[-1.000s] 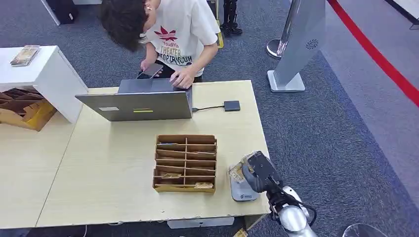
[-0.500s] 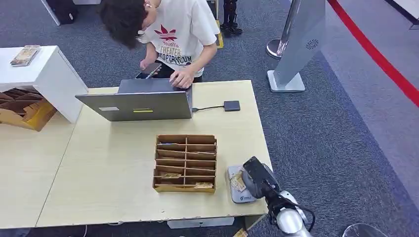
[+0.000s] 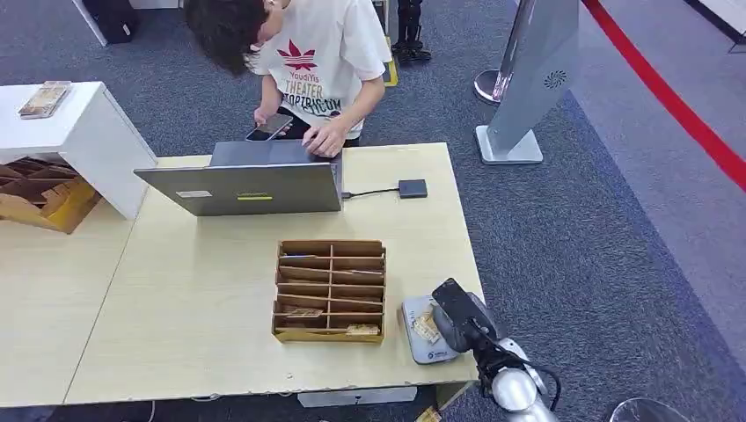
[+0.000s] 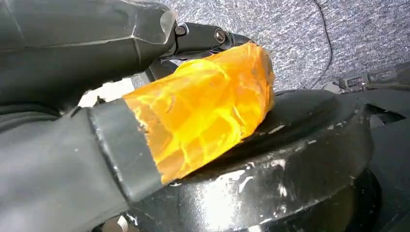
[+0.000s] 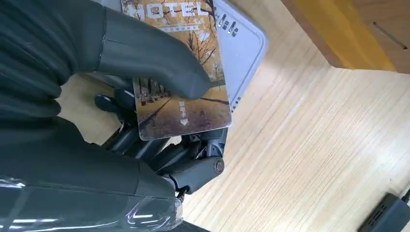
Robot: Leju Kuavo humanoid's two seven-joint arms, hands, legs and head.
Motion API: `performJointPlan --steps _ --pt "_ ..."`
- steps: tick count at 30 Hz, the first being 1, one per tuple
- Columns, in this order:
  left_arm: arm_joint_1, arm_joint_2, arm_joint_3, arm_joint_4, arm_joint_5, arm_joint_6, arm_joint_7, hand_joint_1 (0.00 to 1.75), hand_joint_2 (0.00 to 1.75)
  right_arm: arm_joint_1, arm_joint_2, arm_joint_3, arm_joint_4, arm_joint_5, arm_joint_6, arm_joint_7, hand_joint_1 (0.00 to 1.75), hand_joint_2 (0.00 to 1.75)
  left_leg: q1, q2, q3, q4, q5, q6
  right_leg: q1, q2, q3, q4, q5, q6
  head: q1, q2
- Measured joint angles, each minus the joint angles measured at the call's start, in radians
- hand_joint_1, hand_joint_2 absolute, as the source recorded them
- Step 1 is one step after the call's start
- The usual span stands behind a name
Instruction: Pass the card to the sensor for recognition and then transmit it.
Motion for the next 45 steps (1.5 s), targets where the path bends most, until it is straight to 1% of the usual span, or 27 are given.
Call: performJointPlan --steps 18,45 --pt "0.0 0.0 0.0 0.0 0.015 -0.001 0.0 0.0 0.0 -0.019 0.006 -0.003 0.032 0.011 0.009 0.0 1.75 1.75 0.0 0.0 0.002 0.0 0.0 0.0 0.0 0.0 0.002 0.0 0.0 0.0 0.0 0.0" --pt "0.0 0.0 0.0 0.0 0.021 -0.001 -0.002 0.0 0.0 -0.026 0.009 -0.003 0.043 0.013 0.011 0.0 1.75 1.75 0.0 0.0 0.004 0.0 0.0 0.0 0.0 0.0 0.003 0.0 0.0 0.0 0.0 0.0"
